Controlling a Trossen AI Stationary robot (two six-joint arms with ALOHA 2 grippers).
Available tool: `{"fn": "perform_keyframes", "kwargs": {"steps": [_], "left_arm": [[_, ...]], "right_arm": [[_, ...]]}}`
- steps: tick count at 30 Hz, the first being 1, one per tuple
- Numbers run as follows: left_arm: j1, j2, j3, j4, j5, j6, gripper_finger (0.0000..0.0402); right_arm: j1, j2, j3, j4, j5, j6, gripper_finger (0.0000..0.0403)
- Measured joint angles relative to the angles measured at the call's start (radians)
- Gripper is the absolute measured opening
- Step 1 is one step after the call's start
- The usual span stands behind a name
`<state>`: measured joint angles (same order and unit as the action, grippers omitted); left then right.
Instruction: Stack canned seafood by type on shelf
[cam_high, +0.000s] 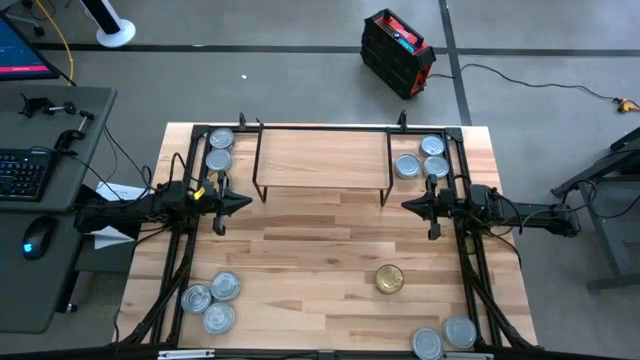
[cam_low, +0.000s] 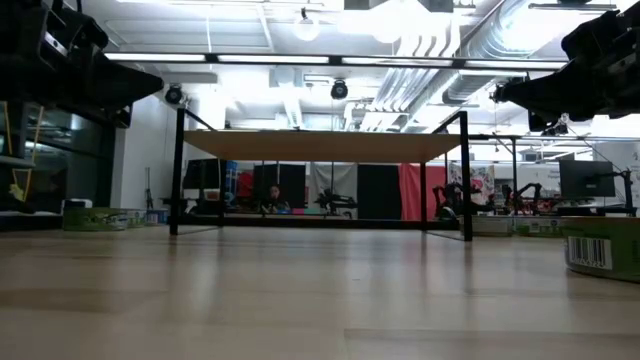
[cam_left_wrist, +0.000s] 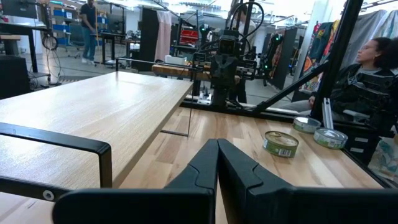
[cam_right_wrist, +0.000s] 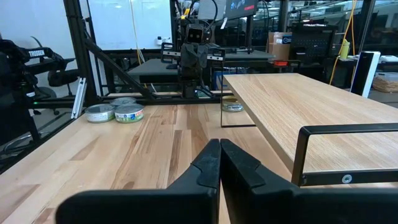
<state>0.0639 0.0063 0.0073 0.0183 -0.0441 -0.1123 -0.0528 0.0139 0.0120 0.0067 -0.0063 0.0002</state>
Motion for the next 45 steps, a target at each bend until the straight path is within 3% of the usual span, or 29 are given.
{"fn": "perform_keyframes", "kwargs": {"steps": [26, 29, 31, 34, 37, 40, 42, 45], "left_arm": [[0.0, 0.0, 0.0, 0.0, 0.0, 0.0, 0.0001], [0.0, 0.0, 0.0, 0.0, 0.0, 0.0, 0.0001], [0.0, 0.0, 0.0, 0.0, 0.0, 0.0, 0.0001], [0.0, 0.0, 0.0, 0.0, 0.0, 0.0, 0.0001], [0.0, 0.0, 0.0, 0.0, 0.0, 0.0, 0.0001], [0.0, 0.0, 0.0, 0.0, 0.0, 0.0, 0.0001], [0.0, 0.0, 0.0, 0.0, 0.0, 0.0, 0.0001], [0.0, 0.0, 0.0, 0.001, 0.0, 0.0, 0.0001]], "right_arm": [[0.0, 0.0, 0.0, 0.0, 0.0, 0.0, 0.0], [0.0, 0.0, 0.0, 0.016, 0.056, 0.001, 0.0], [0.0, 0.001, 0.0, 0.109, 0.07, 0.077, 0.0], [0.001, 0.008, 0.0, 0.42, 0.076, 0.345, 0.0], [0.001, 0.019, 0.0, 0.745, 0.276, 0.617, 0.0], [0.0, 0.02, 0.002, 0.865, 0.465, 0.694, 0.0], [-0.001, 0.034, 0.02, 0.848, 0.444, 0.68, 0.0], [-0.002, 0.105, 0.095, 0.834, 0.328, 0.674, 0.0]]}}
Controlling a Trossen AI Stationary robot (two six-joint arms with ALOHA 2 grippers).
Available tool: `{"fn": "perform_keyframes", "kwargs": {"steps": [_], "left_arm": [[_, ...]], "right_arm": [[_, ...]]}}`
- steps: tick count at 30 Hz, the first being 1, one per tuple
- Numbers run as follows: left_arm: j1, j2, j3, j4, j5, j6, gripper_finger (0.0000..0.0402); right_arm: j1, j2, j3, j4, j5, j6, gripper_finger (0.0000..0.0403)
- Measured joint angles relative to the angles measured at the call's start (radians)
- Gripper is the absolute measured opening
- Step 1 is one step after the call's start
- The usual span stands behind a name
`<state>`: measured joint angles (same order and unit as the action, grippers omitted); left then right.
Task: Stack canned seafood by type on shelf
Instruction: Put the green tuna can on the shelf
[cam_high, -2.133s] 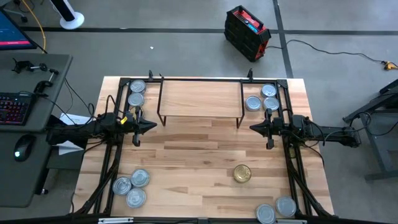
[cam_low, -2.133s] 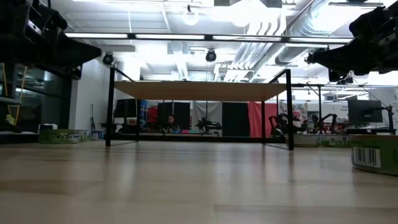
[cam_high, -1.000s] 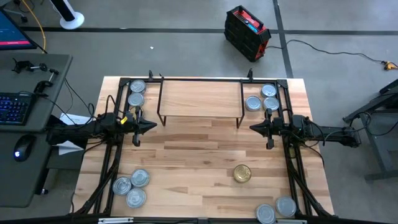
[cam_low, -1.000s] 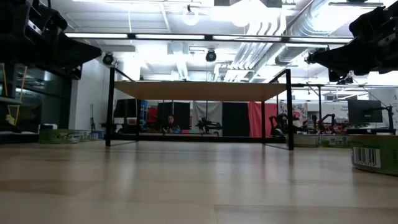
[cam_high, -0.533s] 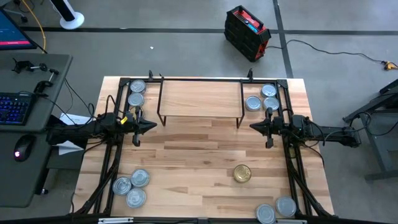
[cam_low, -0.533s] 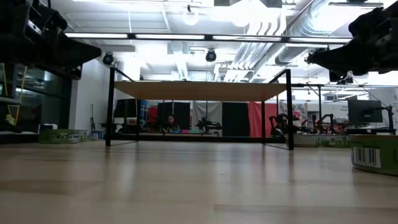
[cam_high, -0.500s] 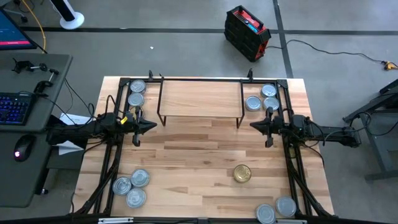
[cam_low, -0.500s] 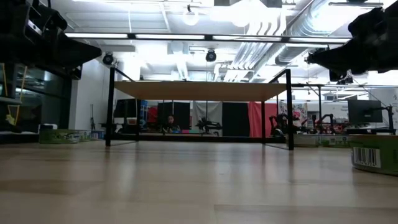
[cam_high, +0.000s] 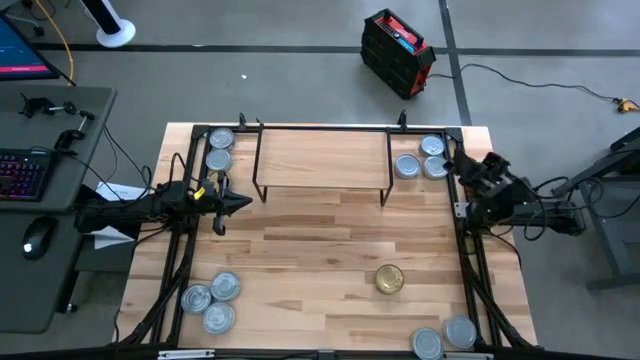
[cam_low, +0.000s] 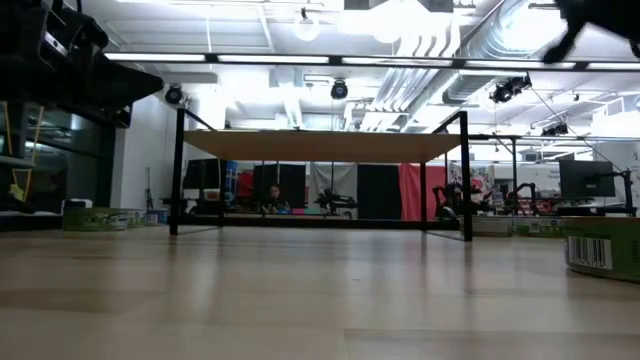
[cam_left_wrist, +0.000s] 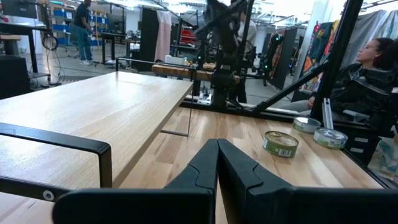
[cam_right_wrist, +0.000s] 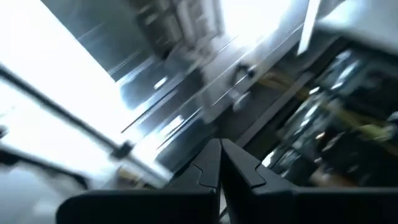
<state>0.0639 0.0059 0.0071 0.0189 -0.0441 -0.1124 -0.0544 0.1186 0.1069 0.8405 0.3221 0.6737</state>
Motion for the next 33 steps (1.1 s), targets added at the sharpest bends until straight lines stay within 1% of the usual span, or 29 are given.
{"fn": "perform_keyframes", "kwargs": {"steps": [2, 3, 5, 9, 12, 16, 18, 21, 23, 26, 28, 30, 33], "left_arm": [[0.0, 0.0, 0.0, -0.001, 0.0, 0.0, 0.0001], [0.0, 0.0, 0.0, 0.0, 0.0, 0.0, 0.0001], [0.0, 0.0, 0.0, 0.0, 0.0, 0.0, 0.0001], [0.0, 0.0, 0.0, 0.0, 0.0, 0.0, 0.0001], [0.0, 0.0, 0.0, 0.0, 0.0, 0.0, 0.0001], [0.0, 0.0, 0.0, 0.0, 0.0, 0.0, 0.0001], [0.0, 0.0, 0.0, 0.0, 0.0, 0.0, 0.0001], [0.0, 0.0, 0.0, 0.0, 0.0, 0.0, 0.0001], [0.0, 0.0, 0.0, -0.001, 0.0, 0.0, 0.0001], [0.0, 0.0, 0.0, -0.001, 0.0, 0.0, 0.0001], [0.0, 0.0, 0.0, 0.0, 0.0, 0.0, 0.0001], [0.0, 0.0, 0.0, -0.001, 0.0, 0.0, 0.0001], [0.0, 0.0, 0.0, 0.018, 0.0, 0.01, 0.0001]], "right_arm": [[0.0, 0.07, 0.095, -0.075, -0.111, -0.006, 0.0], [0.0, 0.111, 0.158, -0.156, -0.181, -0.018, 0.0], [0.004, 0.213, 0.298, -0.371, -0.306, -0.018, 0.0], [0.046, 0.48, 0.596, -0.886, -0.494, 0.081, 0.0], [0.134, 0.713, 0.771, -1.186, -0.643, 0.145, 0.0], [0.302, 0.989, 0.91, -1.49, -0.757, 0.193, 0.0], [0.387, 1.102, 0.941, -1.549, -0.805, 0.229, 0.0], [0.495, 1.249, 0.947, -1.549, -0.889, 0.298, 0.0], [0.533, 1.333, 0.946, -1.511, -0.925, 0.352, 0.0], [0.556, 1.436, 0.946, -1.519, -0.939, 0.41, 0.0], [0.559, 1.48, 0.947, -1.52, -0.909, 0.432, 0.0], [0.553, 1.509, 0.946, -1.521, -0.846, 0.46, 0.0], [0.532, 1.532, 0.946, -1.551, -0.702, 0.479, 0.0]]}}
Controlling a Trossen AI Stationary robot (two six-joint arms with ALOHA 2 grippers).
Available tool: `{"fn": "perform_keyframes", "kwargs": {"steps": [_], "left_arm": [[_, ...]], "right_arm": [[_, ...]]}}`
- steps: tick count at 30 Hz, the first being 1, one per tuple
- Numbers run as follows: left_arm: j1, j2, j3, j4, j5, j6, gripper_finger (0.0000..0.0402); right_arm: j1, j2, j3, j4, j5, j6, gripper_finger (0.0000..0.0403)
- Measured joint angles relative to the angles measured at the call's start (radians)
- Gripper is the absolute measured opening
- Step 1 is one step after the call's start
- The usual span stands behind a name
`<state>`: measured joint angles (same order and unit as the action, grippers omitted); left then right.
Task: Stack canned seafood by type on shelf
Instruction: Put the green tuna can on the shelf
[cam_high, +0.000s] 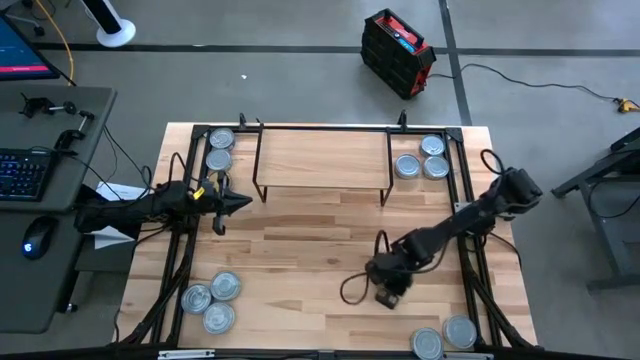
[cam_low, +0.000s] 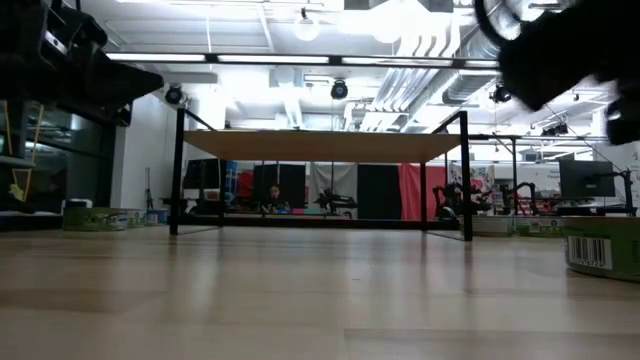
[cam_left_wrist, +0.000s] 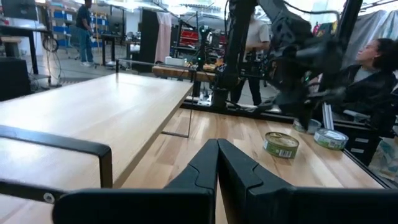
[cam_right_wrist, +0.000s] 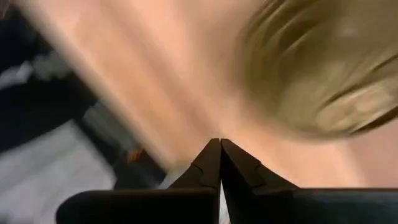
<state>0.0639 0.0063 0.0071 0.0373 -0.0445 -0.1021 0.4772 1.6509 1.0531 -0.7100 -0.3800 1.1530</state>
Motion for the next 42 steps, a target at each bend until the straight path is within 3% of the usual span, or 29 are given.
{"fn": "perform_keyframes", "kwargs": {"steps": [5, 8, 14, 19, 21, 28, 34, 38, 42], "left_arm": [[0.0, 0.0, 0.0, 0.024, 0.0, -0.013, 0.0001], [0.0, 0.0, 0.0, 0.042, 0.002, -0.077, 0.0001], [0.0, 0.0, 0.0, 0.219, -0.014, -0.432, 0.0001], [-0.045, 0.032, 0.004, 0.347, 0.151, -0.421, 0.0001], [-0.072, 0.072, 0.032, 0.341, 0.16, -0.429, 0.0001], [-0.15, 0.368, 0.227, 0.269, 0.147, -0.39, 0.0001], [-0.153, 0.7, 0.485, 0.055, 0.097, -0.394, 0.0001], [-0.154, 0.832, 0.636, -0.082, 0.096, -0.473, 0.0001], [-0.154, 0.916, 0.69, -0.084, 0.092, -0.472, 0.0001]], "right_arm": [[-0.036, -0.016, 0.0, -0.04, 0.21, 0.01, 0.0], [-0.049, -0.018, 0.0, -0.068, 0.221, -0.035, 0.0], [-0.016, -0.018, 0.0, -0.112, 0.213, -0.071, 0.0], [0.027, -0.018, -0.001, -0.111, 0.286, -0.096, 0.0], [0.031, -0.018, -0.001, -0.101, 0.297, -0.126, 0.0], [0.019, -0.018, -0.001, -0.105, 0.324, -0.258, 0.0], [0.007, -0.018, -0.001, -0.125, 0.324, -0.297, 0.0], [0.016, -0.018, -0.016, -0.118, 0.321, -0.306, 0.0], [0.018, -0.018, -0.07, -0.035, 0.251, -0.335, 0.0]]}}
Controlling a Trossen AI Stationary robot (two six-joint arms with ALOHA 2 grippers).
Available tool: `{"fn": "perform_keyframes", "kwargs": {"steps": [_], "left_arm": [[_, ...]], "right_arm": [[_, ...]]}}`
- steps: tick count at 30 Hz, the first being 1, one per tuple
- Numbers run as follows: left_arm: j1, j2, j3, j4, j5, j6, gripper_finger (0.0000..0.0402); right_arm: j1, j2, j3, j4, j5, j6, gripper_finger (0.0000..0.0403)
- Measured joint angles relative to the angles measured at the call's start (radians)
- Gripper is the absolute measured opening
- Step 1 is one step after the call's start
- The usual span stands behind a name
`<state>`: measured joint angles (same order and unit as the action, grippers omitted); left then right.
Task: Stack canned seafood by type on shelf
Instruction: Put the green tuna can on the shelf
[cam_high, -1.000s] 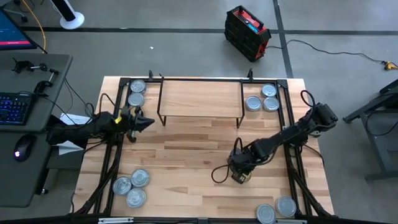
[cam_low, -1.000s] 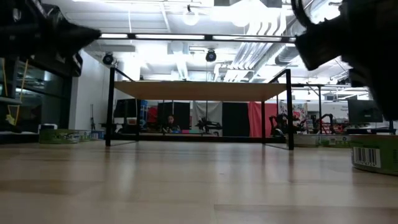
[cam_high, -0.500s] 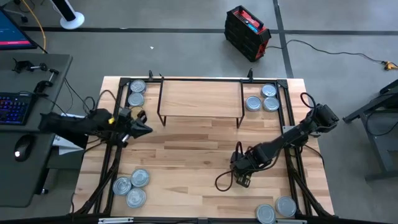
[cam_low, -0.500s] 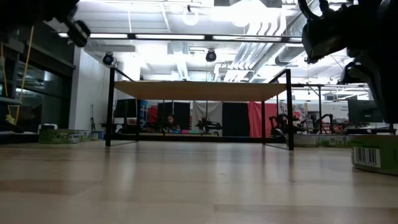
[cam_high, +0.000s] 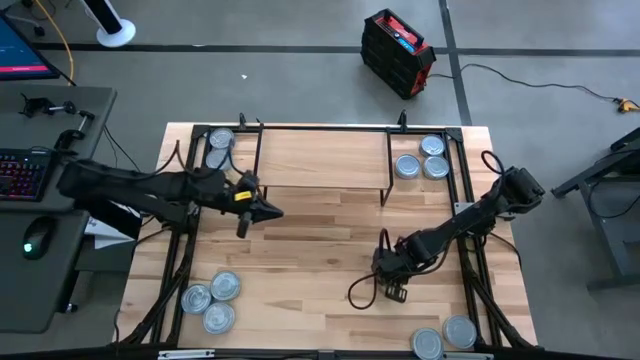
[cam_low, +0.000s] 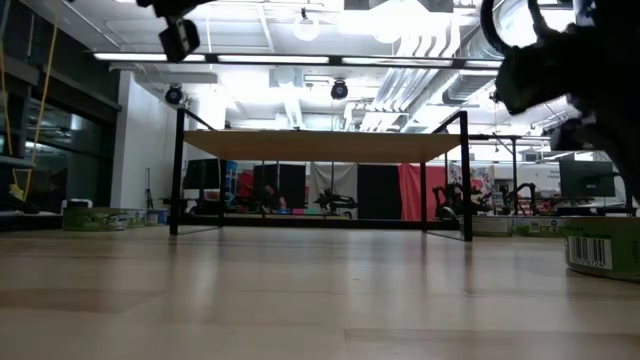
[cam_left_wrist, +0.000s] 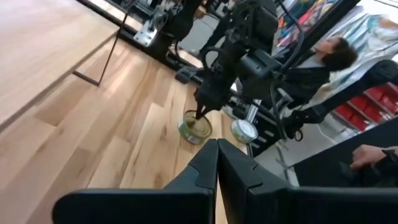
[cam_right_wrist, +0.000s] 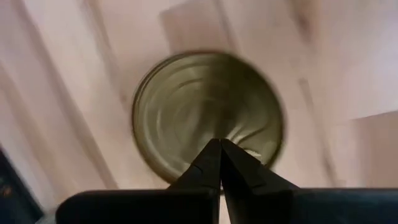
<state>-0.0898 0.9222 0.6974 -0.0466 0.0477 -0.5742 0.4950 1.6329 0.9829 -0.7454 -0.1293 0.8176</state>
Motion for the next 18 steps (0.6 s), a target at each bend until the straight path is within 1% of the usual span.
{"fn": "perform_keyframes", "kwargs": {"steps": [2, 4, 7, 9, 12, 14, 15, 16, 18], "left_arm": [[0.0, 0.034, 0.012, 0.046, -0.005, 0.016, 0.0001], [0.001, 0.062, 0.011, 0.084, -0.01, 0.018, 0.0001], [0.0, 0.104, 0.011, 0.144, -0.013, 0.021, 0.0001], [0.0, 0.126, 0.011, 0.149, -0.013, 0.018, 0.0001], [-0.011, 0.143, 0.01, 0.087, 0.024, 0.002, 0.0001], [-0.038, 0.144, 0.01, 0.025, 0.054, 0.03, 0.0001], [-0.057, 0.144, 0.01, -0.019, 0.054, 0.055, 0.0001], [-0.079, 0.144, 0.01, -0.059, 0.034, 0.071, 0.0001], [-0.126, 0.148, 0.001, -0.099, -0.047, 0.075, 0.0001]], "right_arm": [[0.001, 0.0, -0.018, 0.019, -0.015, -0.012, 0.0], [0.002, -0.002, -0.025, 0.032, -0.004, -0.022, 0.0], [-0.001, -0.001, -0.03, 0.098, 0.049, -0.075, 0.0], [-0.019, 0.009, -0.03, 0.158, 0.081, -0.117, 0.0], [-0.057, 0.034, -0.03, 0.254, 0.124, -0.176, 0.0], [-0.088, 0.061, -0.028, 0.327, 0.135, -0.218, 0.0], [-0.104, 0.076, -0.027, 0.367, 0.138, -0.239, 0.0], [-0.122, 0.093, -0.027, 0.407, 0.14, -0.262, 0.0], [-0.157, 0.132, -0.026, 0.505, 0.147, -0.305, 0.0]]}}
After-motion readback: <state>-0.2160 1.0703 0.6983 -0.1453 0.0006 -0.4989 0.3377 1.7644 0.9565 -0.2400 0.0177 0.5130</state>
